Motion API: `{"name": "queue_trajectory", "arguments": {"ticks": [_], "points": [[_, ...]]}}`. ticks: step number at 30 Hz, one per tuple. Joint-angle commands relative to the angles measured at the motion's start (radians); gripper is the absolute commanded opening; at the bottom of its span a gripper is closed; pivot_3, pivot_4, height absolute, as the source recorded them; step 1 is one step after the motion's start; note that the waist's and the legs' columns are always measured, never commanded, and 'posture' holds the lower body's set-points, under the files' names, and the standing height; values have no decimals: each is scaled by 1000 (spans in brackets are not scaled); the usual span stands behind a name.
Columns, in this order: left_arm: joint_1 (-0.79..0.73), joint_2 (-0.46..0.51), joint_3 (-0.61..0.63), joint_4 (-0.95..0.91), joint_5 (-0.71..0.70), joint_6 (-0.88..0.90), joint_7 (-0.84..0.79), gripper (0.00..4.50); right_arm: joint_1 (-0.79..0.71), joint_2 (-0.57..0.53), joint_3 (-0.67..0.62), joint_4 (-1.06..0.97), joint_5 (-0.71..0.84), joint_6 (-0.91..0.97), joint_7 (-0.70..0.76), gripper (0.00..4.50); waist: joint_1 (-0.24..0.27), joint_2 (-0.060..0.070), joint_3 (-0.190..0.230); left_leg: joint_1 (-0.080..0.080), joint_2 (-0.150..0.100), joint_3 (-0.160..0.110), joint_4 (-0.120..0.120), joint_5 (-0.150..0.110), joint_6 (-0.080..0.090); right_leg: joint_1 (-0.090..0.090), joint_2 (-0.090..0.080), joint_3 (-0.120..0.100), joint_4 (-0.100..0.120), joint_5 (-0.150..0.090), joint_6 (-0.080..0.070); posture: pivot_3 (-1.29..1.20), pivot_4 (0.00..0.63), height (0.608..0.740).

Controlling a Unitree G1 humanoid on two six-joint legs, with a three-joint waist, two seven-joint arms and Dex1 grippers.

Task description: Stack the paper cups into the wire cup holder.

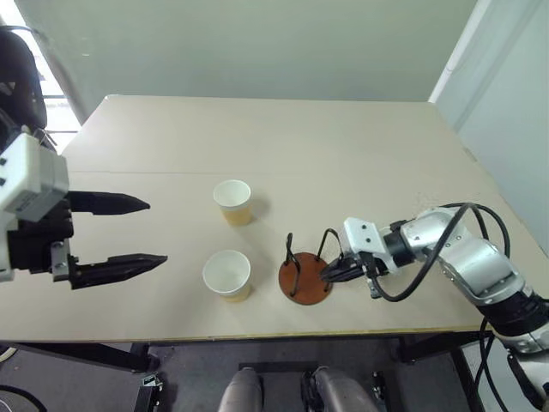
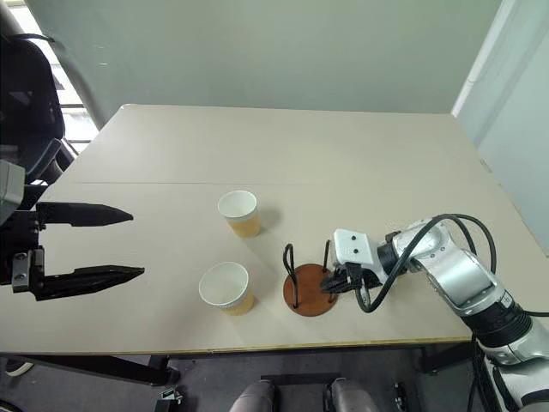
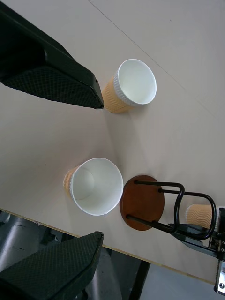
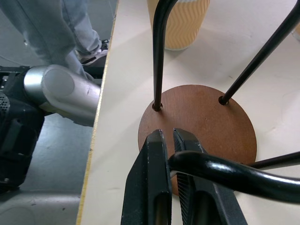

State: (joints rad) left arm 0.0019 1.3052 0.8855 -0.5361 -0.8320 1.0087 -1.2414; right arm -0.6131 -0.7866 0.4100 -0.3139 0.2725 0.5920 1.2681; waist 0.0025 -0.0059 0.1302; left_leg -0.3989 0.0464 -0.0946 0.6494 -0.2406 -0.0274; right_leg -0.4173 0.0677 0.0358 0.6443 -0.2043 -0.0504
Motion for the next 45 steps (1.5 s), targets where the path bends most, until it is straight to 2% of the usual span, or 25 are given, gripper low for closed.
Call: {"name": "queue_trajectory", "arguments": {"ticks": [1,7,10,21,32,35,40,45], "points": [[-14,15,6,1,8,-15,-4,4500,-2,1,7,3,-33,-26,-8,16,0,0,0,0,0,0,0,0,0,0,0,0,0,0,0,0,150,740],[-19,13,-4,3,15,-25,-4,4500,-9,-6,13,15,-50,-31,14,16,0,0,0,0,0,0,0,0,0,0,0,0,0,-1,-1,0,150,740],[-23,12,-9,6,17,-31,-2,4500,-10,-9,15,28,-63,-40,21,738,0,0,0,0,0,0,0,0,0,0,0,0,0,-2,-3,0,150,740],[-45,13,-66,34,29,-78,-3,4500,-33,-47,-13,50,-83,-65,86,4462,1,0,0,0,0,0,-1,-1,-1,0,0,0,0,-1,-1,0,150,740],[-94,0,-194,86,49,-165,-3,4500,-131,-198,-160,30,-10,-34,167,4462,2,0,0,-1,0,0,-1,-1,-1,-1,0,0,0,-3,-4,0,150,740],[-134,9,-250,121,53,-206,-13,4500,-169,-313,-252,47,29,-37,240,4462,7,1,1,-1,0,0,-2,-1,-1,-1,0,0,-1,-3,-3,0,150,740],[-237,10,-361,135,13,-247,-38,4500,-14,-475,-308,37,14,-96,290,4462,22,-4,-2,-2,-1,0,-2,-2,-3,0,0,0,-1,-5,-1,0,150,740],[-279,35,-419,98,-20,-230,-79,4500,97,-482,-296,-45,3,-61,233,4462,13,-1,-1,-1,-1,3,-1,-5,-5,0,-1,1,-1,-4,3,0,150,740]]}}
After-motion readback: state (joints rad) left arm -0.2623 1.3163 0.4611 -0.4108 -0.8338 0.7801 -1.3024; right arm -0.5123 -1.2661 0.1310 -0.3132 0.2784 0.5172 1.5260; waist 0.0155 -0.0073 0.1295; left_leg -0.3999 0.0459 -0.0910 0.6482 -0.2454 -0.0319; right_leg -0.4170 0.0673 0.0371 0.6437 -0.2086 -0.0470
